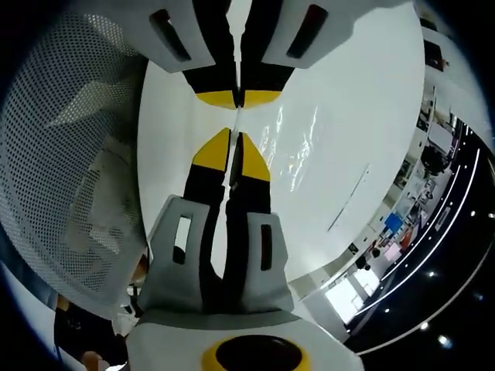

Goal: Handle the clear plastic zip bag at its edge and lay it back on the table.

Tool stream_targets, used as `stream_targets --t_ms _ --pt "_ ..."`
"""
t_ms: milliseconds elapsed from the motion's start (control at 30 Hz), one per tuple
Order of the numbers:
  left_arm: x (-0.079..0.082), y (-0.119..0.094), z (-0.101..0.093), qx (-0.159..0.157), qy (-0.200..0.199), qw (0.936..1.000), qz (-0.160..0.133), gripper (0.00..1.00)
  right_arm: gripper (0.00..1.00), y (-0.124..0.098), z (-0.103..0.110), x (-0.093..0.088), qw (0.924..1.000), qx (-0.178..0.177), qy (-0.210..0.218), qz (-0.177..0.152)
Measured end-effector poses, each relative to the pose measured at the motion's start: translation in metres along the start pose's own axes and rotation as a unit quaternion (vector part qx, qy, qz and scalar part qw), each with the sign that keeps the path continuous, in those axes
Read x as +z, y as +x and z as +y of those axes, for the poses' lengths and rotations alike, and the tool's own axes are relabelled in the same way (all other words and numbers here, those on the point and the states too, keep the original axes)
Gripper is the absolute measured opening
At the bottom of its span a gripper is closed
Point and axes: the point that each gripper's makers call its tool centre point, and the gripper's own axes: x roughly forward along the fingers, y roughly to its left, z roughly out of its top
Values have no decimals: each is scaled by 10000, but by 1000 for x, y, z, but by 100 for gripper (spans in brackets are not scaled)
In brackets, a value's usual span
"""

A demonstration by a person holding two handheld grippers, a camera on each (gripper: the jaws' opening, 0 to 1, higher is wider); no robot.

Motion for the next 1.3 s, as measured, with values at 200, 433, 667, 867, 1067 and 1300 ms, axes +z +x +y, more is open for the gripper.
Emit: stream_targets --t_ms 200,433,667,867,1067,1300 --pt "-1 0 -1 14 -31 10000 1 0 0 2 -1 -1 10000 -17 -46 9" --pt "-2 0 -1 30 -42 10000 -3 0 0 -3 1 1 10000 -20 -44 14" --pt "-1 0 -1 26 -30 10000 16 0 0 -6 2 1 10000 -56 -59 55" --pt "1 -2 -2 33 -21 10000 12 0 0 -8 3 -1 9999 -58 -34 114" --pt "3 -3 -2 54 -38 10000 3 0 0 -10 3 -3 9998 -69 -4 160" --pt "2 -1 -1 54 -50 10000 -1 0 0 -10 1 -5 9998 -77 -32 190"
